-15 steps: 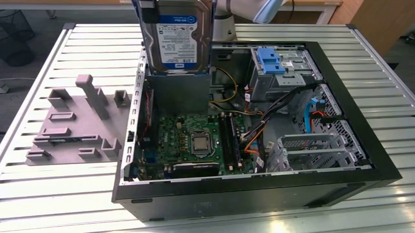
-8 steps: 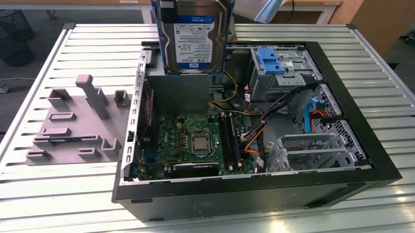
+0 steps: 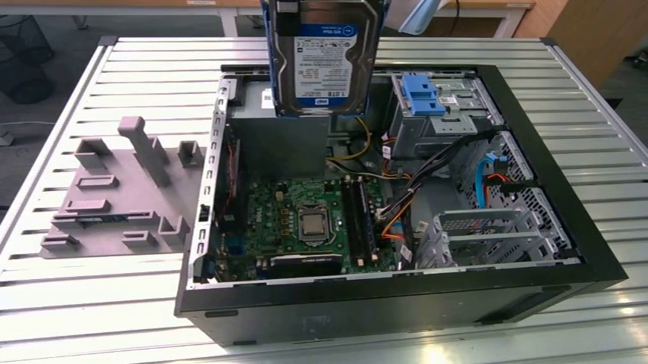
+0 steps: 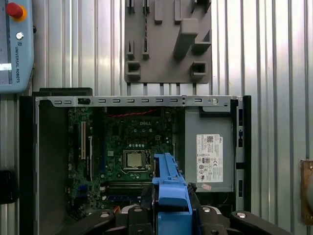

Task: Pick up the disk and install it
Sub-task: 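Pick up the disk, then insert the disk into the insertion slot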

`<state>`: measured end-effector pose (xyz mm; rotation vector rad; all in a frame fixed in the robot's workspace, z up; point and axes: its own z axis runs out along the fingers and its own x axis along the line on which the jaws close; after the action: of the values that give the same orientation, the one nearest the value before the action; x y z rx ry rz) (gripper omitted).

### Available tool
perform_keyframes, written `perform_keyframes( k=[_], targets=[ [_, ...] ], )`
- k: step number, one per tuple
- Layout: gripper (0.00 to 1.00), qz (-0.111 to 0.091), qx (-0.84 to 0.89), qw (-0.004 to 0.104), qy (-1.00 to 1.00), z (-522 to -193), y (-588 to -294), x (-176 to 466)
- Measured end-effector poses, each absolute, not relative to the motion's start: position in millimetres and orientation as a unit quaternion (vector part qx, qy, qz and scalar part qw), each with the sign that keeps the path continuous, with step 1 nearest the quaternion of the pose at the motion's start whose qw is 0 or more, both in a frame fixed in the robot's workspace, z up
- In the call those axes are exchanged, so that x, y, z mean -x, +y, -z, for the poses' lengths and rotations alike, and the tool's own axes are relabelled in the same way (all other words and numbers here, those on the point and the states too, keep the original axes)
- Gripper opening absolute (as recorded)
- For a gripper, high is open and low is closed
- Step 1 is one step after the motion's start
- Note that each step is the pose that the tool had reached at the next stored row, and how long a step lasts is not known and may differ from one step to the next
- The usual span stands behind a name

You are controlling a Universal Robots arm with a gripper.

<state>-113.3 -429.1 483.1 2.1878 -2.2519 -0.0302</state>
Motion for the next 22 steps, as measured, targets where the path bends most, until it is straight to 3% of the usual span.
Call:
perform_keyframes(
  k=[22],
  targets=[
    [0.36, 0.009, -0.698, 0.001, -0.716, -483, -435, 101]
  ],
)
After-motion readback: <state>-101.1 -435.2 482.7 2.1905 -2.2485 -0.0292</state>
